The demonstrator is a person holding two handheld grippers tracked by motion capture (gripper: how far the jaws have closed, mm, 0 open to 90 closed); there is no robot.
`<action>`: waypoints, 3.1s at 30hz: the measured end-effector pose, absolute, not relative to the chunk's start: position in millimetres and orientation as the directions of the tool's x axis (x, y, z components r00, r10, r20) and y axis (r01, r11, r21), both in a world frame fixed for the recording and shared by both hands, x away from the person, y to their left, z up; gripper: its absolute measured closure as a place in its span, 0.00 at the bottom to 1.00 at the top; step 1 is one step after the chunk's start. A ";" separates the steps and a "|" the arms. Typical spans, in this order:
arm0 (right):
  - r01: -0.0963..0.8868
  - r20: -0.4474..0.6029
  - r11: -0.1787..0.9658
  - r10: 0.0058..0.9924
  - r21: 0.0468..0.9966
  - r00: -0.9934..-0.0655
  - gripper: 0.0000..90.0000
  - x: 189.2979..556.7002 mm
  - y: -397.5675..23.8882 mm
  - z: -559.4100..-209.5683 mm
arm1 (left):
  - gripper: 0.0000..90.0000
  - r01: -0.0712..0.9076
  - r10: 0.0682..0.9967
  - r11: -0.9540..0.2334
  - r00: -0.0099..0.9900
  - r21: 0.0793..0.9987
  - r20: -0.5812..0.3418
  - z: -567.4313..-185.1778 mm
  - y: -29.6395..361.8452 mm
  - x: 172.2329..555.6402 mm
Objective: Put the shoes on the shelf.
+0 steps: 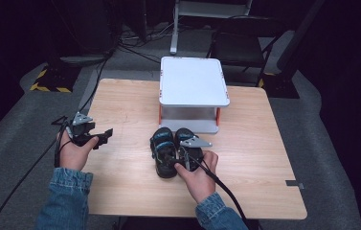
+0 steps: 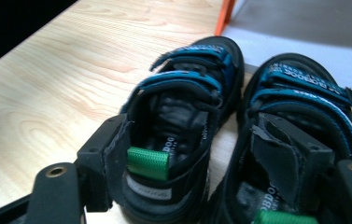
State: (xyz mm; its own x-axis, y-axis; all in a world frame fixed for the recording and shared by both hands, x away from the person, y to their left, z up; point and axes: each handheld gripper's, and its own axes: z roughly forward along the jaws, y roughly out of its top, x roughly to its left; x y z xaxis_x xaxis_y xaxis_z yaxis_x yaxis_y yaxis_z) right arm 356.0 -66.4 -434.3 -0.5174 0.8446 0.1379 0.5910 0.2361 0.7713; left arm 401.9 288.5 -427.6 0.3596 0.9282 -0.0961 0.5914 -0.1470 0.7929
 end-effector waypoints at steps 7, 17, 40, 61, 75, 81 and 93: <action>0.606 0.122 0.234 0.865 0.761 -0.488 0.45 366.1 -58.3 -439.5 | 0.26 0.583 0.928 -0.147 0.362 0.799 -0.093 -426.5 290.0 395.5; 0.645 0.067 0.259 0.898 0.719 -0.435 0.45 370.3 -56.6 -442.8 | 0.26 0.572 0.930 -0.141 0.356 0.808 -0.089 -424.4 294.7 387.3; 0.580 0.032 0.248 0.903 0.776 -0.429 0.86 368.6 -61.8 -457.1 | 0.26 0.579 0.928 -0.130 0.357 0.805 -0.106 -428.5 296.6 386.9; 0.548 0.000 0.176 0.952 0.818 -0.306 0.85 437.1 -98.5 -423.9 | 0.26 0.581 0.940 -0.097 0.320 0.808 -0.117 -429.9 314.5 371.6; 0.528 -0.010 0.151 0.966 0.836 -0.260 0.85 476.2 -85.6 -442.0 | 0.26 0.588 0.951 -0.072 0.284 0.806 -0.122 -431.8 330.7 356.1; 0.556 -0.005 0.141 0.971 0.819 -0.238 0.84 484.1 -82.1 -455.0 | 0.26 0.592 0.951 -0.072 0.283 0.802 -0.123 -432.9 331.3 355.8; 0.447 -0.051 0.151 0.973 0.882 -0.226 0.35 478.2 -84.3 -450.3 | 0.26 0.593 0.944 -0.085 0.304 0.801 -0.125 -433.1 322.9 361.2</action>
